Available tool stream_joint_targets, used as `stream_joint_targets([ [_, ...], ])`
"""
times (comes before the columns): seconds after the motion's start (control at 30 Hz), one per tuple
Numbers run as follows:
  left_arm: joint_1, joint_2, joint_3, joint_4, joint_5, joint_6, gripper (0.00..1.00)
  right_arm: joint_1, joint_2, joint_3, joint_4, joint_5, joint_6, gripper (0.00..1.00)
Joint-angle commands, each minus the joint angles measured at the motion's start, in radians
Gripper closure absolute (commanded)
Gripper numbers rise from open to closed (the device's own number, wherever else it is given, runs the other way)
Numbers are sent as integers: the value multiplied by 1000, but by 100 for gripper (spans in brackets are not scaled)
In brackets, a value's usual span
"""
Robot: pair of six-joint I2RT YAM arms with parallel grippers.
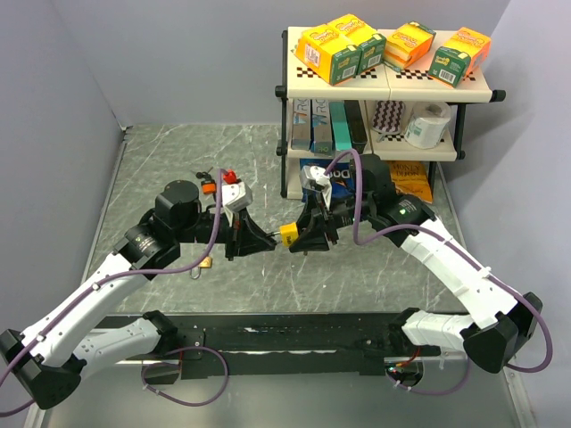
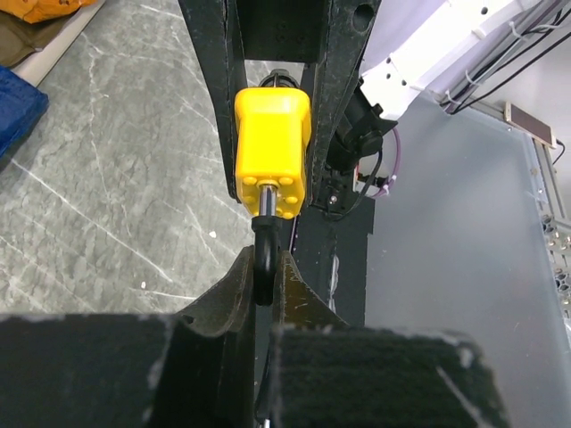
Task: Lock with the key
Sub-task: Lock the lock.
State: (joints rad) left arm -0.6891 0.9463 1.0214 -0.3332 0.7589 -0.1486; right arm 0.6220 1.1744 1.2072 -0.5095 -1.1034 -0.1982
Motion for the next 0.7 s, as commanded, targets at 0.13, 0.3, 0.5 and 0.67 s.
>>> stream_joint_targets([
  [0.13, -32, 23, 26, 194, -20, -69, 99, 54, 8, 15, 121, -92, 80, 100],
  [0.3, -53, 45, 17, 261, -23, -137, 99, 82, 22, 20, 160, -78, 98, 100],
  [0.5, -82, 72, 2, 327, -39, -170, 99, 146, 44, 18, 224, -56, 129, 100],
  [0.67, -93, 89, 3, 353, -52, -181, 99, 179, 63, 18, 246, -53, 138, 100],
])
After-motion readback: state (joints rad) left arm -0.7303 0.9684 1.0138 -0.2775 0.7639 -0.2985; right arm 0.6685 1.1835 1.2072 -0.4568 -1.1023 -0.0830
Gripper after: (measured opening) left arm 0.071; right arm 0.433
